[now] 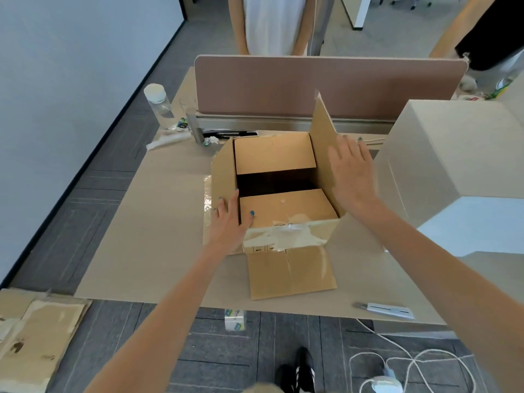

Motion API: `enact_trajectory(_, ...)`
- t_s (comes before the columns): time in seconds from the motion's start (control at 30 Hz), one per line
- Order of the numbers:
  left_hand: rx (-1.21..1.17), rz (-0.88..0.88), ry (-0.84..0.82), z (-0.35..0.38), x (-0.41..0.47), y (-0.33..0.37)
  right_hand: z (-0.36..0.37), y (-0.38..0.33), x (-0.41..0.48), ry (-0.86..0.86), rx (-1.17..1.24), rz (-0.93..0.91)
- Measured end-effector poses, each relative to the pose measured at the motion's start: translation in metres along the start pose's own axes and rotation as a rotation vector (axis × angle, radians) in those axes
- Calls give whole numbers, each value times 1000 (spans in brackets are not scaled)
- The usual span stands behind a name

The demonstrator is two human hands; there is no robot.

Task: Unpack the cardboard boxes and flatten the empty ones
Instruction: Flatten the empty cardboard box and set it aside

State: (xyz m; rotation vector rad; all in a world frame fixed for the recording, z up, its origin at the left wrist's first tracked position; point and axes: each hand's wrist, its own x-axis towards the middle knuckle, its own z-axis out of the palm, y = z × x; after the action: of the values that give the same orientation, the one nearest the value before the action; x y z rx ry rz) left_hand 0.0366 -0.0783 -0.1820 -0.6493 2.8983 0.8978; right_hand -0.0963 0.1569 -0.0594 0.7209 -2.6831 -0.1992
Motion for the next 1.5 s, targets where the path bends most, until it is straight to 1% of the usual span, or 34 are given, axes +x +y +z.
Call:
enact_trajectory(0.03,-2,0,4,0,1,-1,1,0,-1,-27,-157,-45)
enact_trajectory(0.07,-5,0,11,-1,0,0,2,-1,-3,-88,-266,-60)
enact_trajectory(0.13,-17,-4,23,-1,0,1,9,-3,-8,-216,-369,-55)
enact_trajectory(0.2,-41,-7,31,0,0,0,21,-5,-14,-312,-326,-43)
enact_trajectory(0.33,-78,-8,50,0,-1,1,47,-9,-27,-439,-179,42)
enact_trajectory(0.4,-118,-8,53,1,-1,2,57,-10,-32,-512,-67,96)
enact_trajectory(0.5,-201,-16,63,1,-2,4,73,-9,-36,-552,182,159)
enact_trajectory(0.63,-390,-8,2,1,1,-2,89,1,-38,-507,713,240)
enact_trajectory(0.73,-552,11,-38,2,6,-9,97,5,-37,-457,967,379)
enact_trajectory(0.83,-667,12,-51,3,8,-10,102,3,-40,-363,1210,468)
enact_trajectory(0.9,-710,15,-53,3,8,-7,100,2,-43,-331,1274,470)
enact_trajectory(1.0,-706,10,-66,1,9,-1,104,0,-44,-336,1225,449)
enact_trajectory(1.07,-645,9,-58,-1,11,-2,106,-3,-44,-363,1124,457)
enact_trajectory(1.17,-420,-24,-5,-4,14,-4,107,-6,-41,-339,932,428)
enact_trajectory(1.27,-49,-21,16,-9,15,7,106,-7,-37,-305,695,264)
enact_trajectory(1.33,181,27,24,-12,18,17,104,-9,-30,-274,609,150)
enact_trajectory(1.43,406,171,75,-13,29,29,106,-12,-15,-260,456,-55)
enact_trajectory(1.5,507,266,77,-10,37,36,109,-15,-3,-288,371,-172)
